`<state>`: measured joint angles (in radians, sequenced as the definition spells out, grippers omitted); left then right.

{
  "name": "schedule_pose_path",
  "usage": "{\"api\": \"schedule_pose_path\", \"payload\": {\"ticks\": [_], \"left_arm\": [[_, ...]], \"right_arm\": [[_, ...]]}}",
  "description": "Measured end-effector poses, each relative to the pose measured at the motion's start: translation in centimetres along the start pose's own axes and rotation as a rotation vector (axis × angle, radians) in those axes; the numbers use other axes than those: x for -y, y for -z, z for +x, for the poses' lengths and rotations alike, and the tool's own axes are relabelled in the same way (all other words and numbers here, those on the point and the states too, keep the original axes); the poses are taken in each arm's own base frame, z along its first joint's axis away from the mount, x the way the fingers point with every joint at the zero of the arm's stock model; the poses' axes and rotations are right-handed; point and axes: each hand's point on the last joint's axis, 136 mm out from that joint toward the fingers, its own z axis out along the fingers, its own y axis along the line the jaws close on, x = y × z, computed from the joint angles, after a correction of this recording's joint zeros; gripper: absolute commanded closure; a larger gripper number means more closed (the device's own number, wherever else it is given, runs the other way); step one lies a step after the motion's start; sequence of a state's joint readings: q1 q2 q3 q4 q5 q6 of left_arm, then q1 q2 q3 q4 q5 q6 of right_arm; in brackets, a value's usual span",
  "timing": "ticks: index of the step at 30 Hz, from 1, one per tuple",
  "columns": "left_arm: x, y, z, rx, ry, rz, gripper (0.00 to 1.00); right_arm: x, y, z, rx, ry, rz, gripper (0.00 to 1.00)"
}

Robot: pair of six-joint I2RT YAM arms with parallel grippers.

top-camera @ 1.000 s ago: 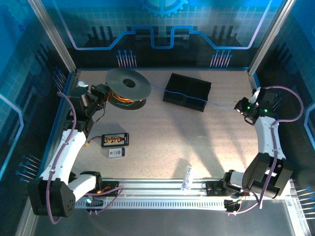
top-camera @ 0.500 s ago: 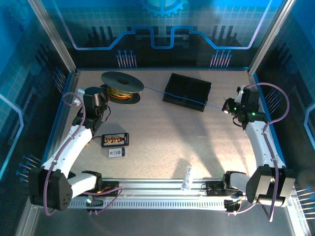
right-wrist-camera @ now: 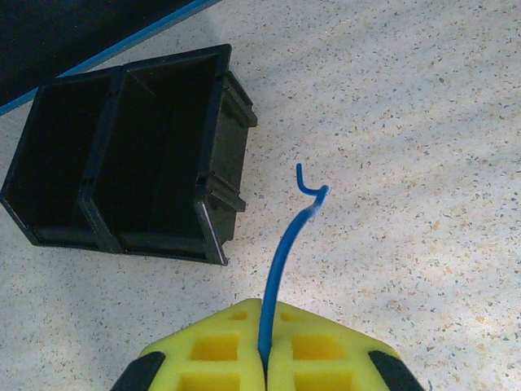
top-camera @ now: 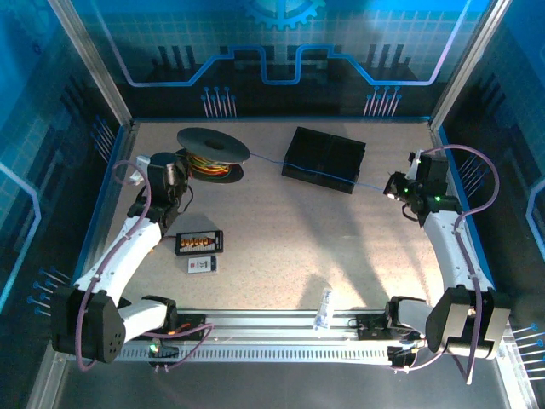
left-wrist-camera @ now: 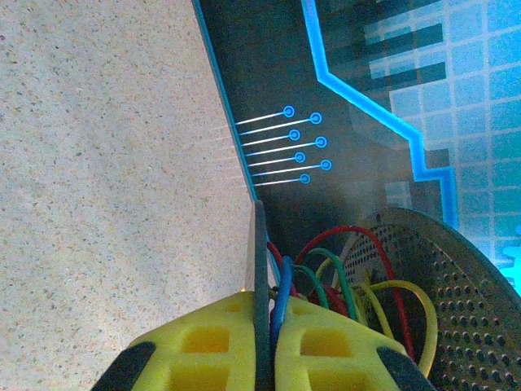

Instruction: Wrap the cables

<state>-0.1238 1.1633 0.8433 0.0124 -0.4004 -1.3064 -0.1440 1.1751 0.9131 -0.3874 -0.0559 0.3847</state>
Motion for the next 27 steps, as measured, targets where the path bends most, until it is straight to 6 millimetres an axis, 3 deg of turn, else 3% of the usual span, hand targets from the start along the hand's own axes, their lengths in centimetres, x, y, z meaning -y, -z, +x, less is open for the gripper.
{"api": "schedule_pose_path", "payload": {"ticks": [9,14,17,24,27], "left_arm": [[0.0,0.0,0.2,0.024,-0.015,0.005,1.00],[0.9,-0.5,0.5,0.096,-0.120,0.013,1.00],[2.5,-1.0,0.6,0.152,-0.218,0.026,1.00],[9.8,-2.4,0.3,0.307,-0.444,0.124,1.00],[11.5,-3.1,0.5,0.344,-0.533,0.135,1.00]], "right_arm": [[-0.1,0.1,0.1,0.000,0.001,-0.004,1.00],[-1.2,1.0,0.1,0.019,0.024,-0.029,1.00],[-2.4,2.2,0.0,0.043,0.049,-0.052,1.00],[-6.0,4.6,0.9,0.067,0.120,-0.136,1.00],[-7.4,5.4,1.6,0.064,0.150,-0.163,1.00]]}}
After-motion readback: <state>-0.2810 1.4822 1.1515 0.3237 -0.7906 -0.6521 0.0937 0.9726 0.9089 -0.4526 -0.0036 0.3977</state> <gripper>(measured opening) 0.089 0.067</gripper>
